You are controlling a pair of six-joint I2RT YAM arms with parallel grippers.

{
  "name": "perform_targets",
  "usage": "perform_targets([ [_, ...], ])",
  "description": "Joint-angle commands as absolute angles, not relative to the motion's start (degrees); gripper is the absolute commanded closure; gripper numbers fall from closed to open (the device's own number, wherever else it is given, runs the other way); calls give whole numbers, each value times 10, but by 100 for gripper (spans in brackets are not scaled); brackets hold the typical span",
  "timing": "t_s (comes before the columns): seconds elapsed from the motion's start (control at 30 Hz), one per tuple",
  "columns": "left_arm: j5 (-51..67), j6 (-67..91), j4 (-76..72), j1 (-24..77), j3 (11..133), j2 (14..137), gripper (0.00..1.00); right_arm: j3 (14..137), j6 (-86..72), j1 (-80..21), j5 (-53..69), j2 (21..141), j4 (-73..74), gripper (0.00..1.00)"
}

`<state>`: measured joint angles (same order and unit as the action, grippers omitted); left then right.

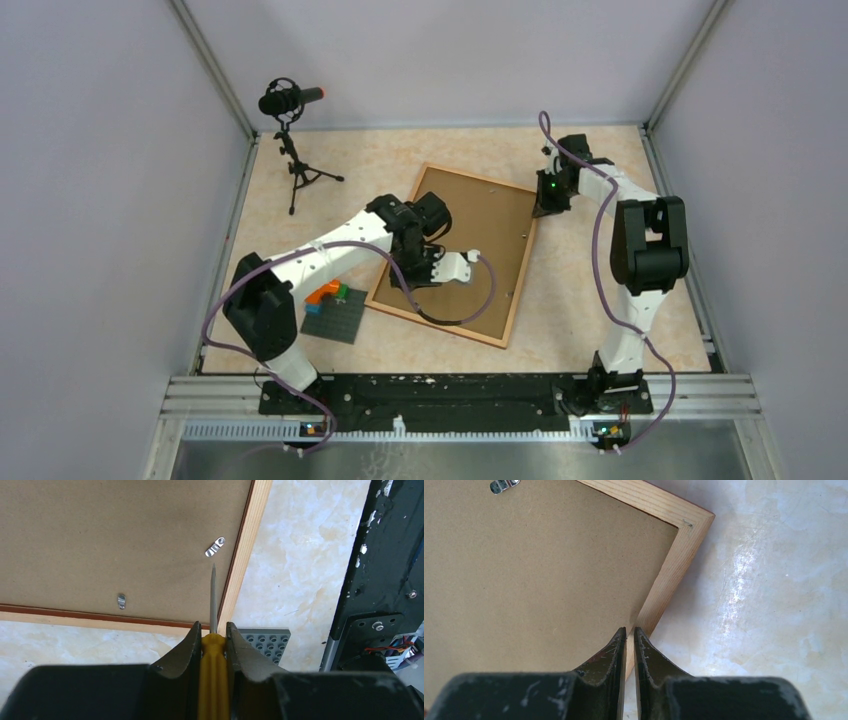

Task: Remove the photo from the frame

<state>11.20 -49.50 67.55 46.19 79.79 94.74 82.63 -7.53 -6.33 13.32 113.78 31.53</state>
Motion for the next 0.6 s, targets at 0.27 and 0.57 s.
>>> perform_targets([
  [0.27, 136, -509, 678, 467, 829, 977, 100, 830, -71, -75, 133, 1168, 325, 90],
  [0.57, 136, -487, 648, 473, 833, 990, 100, 823, -72, -75, 134, 1165, 320, 90],
])
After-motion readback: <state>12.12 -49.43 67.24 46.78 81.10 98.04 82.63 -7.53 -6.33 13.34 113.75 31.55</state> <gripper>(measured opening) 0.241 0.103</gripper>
